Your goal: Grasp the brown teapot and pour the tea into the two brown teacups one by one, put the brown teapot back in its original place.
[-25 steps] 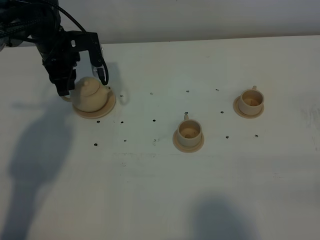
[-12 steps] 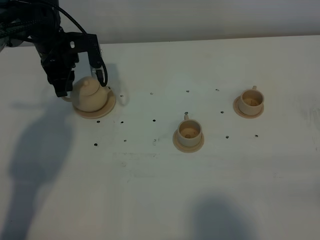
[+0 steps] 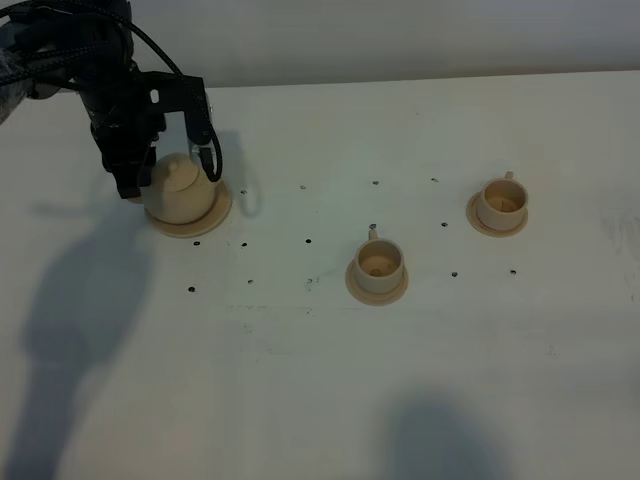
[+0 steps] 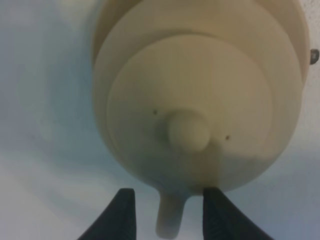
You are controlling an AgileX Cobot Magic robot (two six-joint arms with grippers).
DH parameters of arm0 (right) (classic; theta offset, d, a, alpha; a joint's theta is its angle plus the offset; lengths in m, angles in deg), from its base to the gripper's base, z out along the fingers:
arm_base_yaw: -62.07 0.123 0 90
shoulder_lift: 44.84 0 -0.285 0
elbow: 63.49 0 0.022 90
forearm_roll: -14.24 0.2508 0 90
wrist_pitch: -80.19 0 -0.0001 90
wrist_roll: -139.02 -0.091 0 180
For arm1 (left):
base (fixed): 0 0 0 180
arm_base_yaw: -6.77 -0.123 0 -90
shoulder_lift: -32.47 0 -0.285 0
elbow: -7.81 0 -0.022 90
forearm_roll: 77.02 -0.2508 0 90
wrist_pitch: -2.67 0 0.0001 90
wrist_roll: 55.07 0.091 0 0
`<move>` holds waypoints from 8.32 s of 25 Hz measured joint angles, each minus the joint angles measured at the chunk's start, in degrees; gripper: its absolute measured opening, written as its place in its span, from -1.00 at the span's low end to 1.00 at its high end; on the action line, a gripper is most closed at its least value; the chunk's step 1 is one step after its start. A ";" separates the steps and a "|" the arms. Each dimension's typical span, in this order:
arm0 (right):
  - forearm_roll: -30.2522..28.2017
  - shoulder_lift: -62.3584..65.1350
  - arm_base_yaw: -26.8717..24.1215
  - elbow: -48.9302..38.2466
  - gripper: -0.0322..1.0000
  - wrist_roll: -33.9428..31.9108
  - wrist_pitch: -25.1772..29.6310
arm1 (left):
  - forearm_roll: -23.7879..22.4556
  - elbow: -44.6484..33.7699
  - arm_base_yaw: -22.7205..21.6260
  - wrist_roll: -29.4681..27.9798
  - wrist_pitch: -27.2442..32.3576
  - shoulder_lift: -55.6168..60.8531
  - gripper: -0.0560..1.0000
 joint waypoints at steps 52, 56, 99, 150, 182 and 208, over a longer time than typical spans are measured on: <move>0.00 0.00 0.00 0.00 -0.98 0.00 0.00 | -2.33 -1.67 -0.05 0.20 -0.92 -1.10 -0.59; 0.00 0.00 0.00 0.00 -0.98 0.00 0.00 | -2.15 -1.67 -0.05 0.20 -0.87 -1.10 -0.59; 0.00 0.00 0.00 0.00 -0.98 0.00 0.00 | 3.72 -0.36 2.04 -2.15 2.94 4.35 -0.59; 0.00 0.00 0.00 0.00 -0.98 0.00 0.00 | 7.14 15.47 18.43 1.49 -4.50 -5.93 -0.59; 0.00 0.00 0.00 0.00 -0.98 0.00 0.00 | 1.31 25.67 25.47 -1.57 -17.22 -15.32 -0.59; 0.00 0.00 0.00 0.00 -0.98 -0.02 0.00 | -10.30 25.67 29.33 -1.08 -20.74 -15.32 -0.59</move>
